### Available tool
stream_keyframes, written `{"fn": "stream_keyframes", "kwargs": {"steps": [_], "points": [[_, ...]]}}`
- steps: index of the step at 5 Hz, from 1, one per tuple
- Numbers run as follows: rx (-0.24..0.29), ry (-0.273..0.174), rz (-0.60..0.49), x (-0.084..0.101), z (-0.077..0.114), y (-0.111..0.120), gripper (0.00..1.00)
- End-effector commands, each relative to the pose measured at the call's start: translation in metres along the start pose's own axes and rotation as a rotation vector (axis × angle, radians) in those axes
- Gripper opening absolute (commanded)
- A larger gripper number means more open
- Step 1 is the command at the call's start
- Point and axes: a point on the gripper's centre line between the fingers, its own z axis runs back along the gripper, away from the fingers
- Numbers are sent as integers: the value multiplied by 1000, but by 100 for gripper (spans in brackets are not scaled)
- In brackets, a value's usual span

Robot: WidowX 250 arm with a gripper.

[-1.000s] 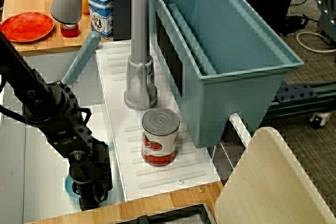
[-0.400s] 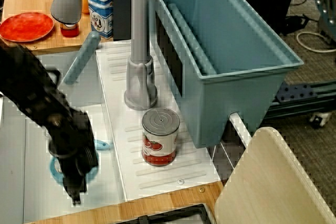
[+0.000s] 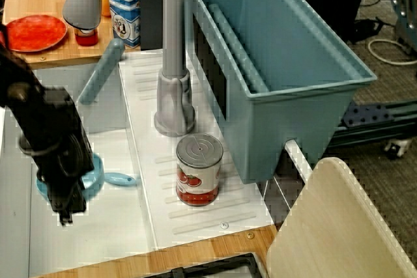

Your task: Lift bowl

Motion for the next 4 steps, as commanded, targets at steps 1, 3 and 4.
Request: {"fn": "stream_keyframes", "kwargs": {"steps": [1,3,4], "points": [[-21,-122,22,9,73,2,0],[-34,-168,43,15,109,10,0],[-33,-179,51,15,116,16,0]]}}
